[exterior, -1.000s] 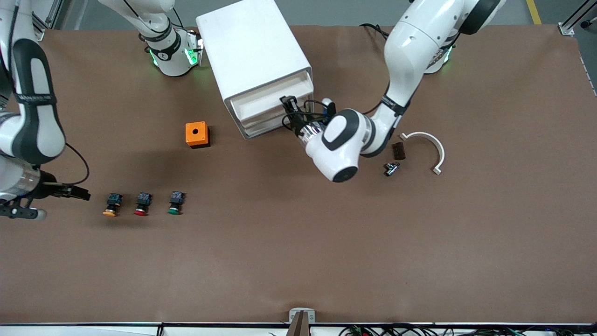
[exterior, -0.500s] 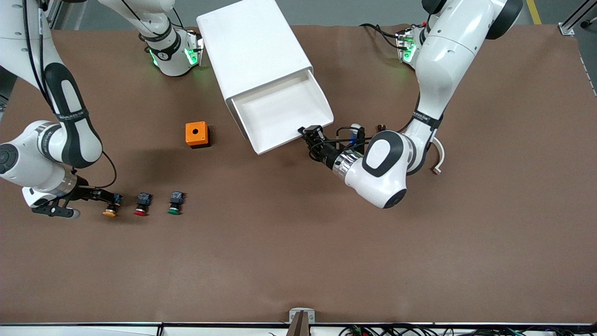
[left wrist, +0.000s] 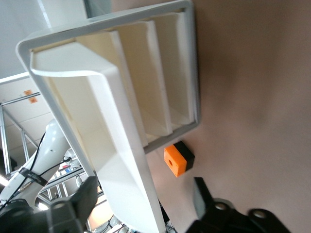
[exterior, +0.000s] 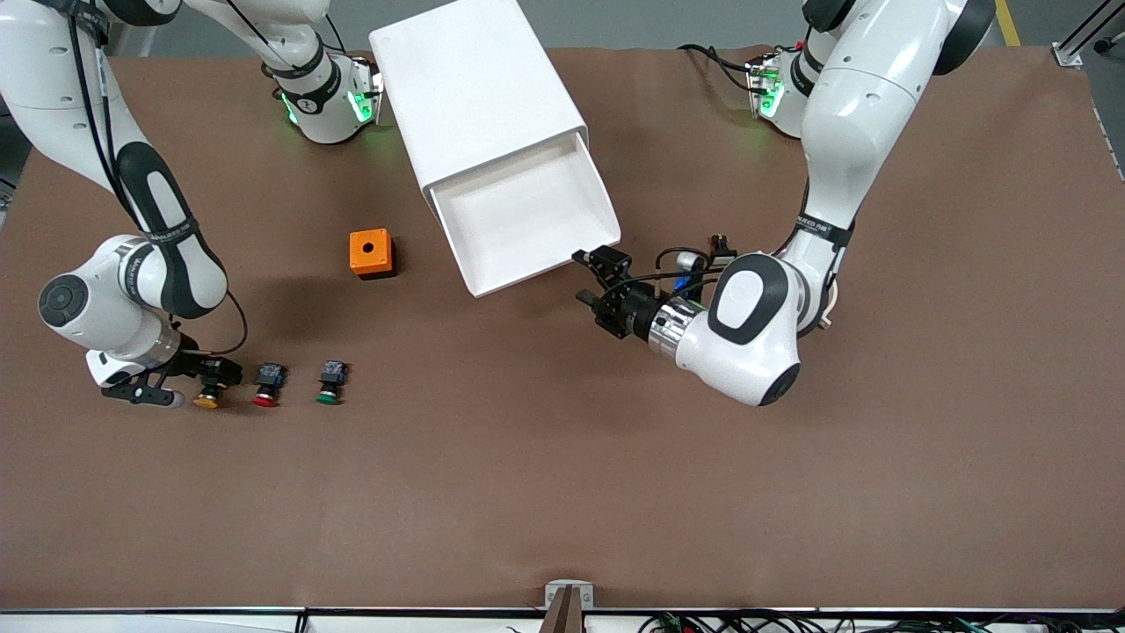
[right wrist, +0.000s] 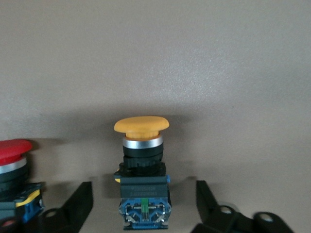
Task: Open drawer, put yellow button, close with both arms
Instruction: 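Grasp the yellow button with the right gripper while the left gripper releases, then carry the yellow button into the open drawer with the right gripper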
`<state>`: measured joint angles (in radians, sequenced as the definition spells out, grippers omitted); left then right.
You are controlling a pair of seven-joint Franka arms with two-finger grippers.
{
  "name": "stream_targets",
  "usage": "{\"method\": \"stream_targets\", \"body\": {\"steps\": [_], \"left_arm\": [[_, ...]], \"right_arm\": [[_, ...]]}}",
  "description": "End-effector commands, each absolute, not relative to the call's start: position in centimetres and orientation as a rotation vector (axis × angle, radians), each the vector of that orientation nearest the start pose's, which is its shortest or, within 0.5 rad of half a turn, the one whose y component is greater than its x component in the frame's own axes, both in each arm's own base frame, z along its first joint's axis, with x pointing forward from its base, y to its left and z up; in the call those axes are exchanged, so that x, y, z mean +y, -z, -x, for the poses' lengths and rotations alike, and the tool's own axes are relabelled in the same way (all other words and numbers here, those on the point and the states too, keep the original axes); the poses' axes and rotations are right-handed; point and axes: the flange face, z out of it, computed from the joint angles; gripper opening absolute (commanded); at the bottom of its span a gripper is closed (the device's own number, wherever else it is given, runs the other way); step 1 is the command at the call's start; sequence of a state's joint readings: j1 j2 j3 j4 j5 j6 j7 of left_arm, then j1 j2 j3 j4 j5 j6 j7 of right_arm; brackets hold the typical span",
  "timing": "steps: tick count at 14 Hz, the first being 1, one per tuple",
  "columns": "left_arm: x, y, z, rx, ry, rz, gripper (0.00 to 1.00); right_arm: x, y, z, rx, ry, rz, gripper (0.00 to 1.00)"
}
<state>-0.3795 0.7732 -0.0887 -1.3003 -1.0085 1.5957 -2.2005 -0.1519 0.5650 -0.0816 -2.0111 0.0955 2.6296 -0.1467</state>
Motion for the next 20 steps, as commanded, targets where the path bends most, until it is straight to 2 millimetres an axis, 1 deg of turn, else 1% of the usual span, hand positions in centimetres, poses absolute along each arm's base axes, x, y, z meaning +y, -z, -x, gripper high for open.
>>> {"method": "stream_targets", "body": {"steps": [1, 2, 3, 5, 6, 7, 8, 9, 10, 11, 12, 13, 14, 16, 17, 18, 19, 20], "left_arm": [[-34.6, -30.8, -62.7, 2.320, 1.618, -1.519, 1.00], [-32.7, -30.5, -63.6, 2.307, 1.563, -1.535, 1.00], [-31.2, -30.3, -64.3, 2.286, 1.487, -1.594, 1.00], [-28.3, -31.0, -65.9, 2.213, 1.301, -1.757, 1.00], [-27.1, -31.2, -66.4, 2.196, 1.218, -1.831, 1.00], [-26.0, -31.3, -66.6, 2.157, 1.138, -1.931, 1.00], [-25.2, -32.4, -66.6, 2.074, 1.056, -2.051, 1.00], [-24.6, -33.7, -66.5, 1.990, 0.953, -2.186, 1.00], [-23.9, -33.7, -66.5, 1.945, 0.866, -2.300, 1.00], [-23.7, -34.9, -66.6, 1.871, 0.757, -2.406, 1.00], [-23.3, -36.3, -67.1, 1.833, 0.653, -2.433, 1.00], [-22.8, -38.5, -67.5, 1.802, 0.576, -2.422, 1.00], [-22.2, -39.6, -67.6, 1.749, 0.552, -2.444, 1.00], [-21.0, -42.7, -67.3, 1.521, 0.396, -2.640, 1.00], [-20.8, -44.1, -66.5, 1.412, 0.374, -2.729, 1.00], [-20.6, -45.1, -65.6, 1.326, 0.404, -2.784, 1.00], [-20.2, -46.1, -65.1, 1.246, 0.413, -2.831, 1.00], [-19.9, -47.1, -64.4, 1.145, 0.403, -2.889, 1.00]], "right_arm": [[-13.7, -18.0, -59.2, 0.263, 0.069, 3.124, 0.00], [-13.7, -18.5, -59.5, 0.261, 0.057, 3.121, 0.00], [-13.8, -19.0, -59.9, 0.259, 0.055, 3.119, 0.00], [-13.8, -20.8, -60.9, 0.261, 0.028, 3.109, 0.00], [-13.7, -22.7, -61.3, 0.305, -0.001, 3.095, 0.00], [-12.7, -24.8, -61.6, 0.354, -0.037, 3.079, 0.00], [-11.2, -27.3, -61.8, 0.400, -0.088, 3.064, 0.00], [-9.6, -30.3, -61.8, 0.468, -0.141, 3.044, 0.00], [-8.2, -33.2, -61.3, 0.533, -0.178, 3.025, 0.00], [-6.6, -36.5, -60.7, 0.595, -0.170, 3.009, 0.00], [-4.5, -39.1, -60.0, 0.644, -0.177, 2.989, 0.00], [-1.7, -41.5, -59.2, 0.722, -0.209, 2.952, 0.00], [0.6, -43.8, -58.4, 0.798, -0.209, 2.925, 0.00], [7.0, -47.4, -56.6, 0.963, -0.213, 2.882, 0.00], [10.7, -48.7, -55.6, 1.044, -0.204, 2.857, 0.00], [14.8, -49.5, -54.5, 1.125, -0.203, 2.833, 0.00], [18.0, -50.0, -53.7, 1.206, -0.198, 2.803, 0.00], [20.7, -50.7, -53.0, 1.277, -0.187, 2.770, 0.00]]}}
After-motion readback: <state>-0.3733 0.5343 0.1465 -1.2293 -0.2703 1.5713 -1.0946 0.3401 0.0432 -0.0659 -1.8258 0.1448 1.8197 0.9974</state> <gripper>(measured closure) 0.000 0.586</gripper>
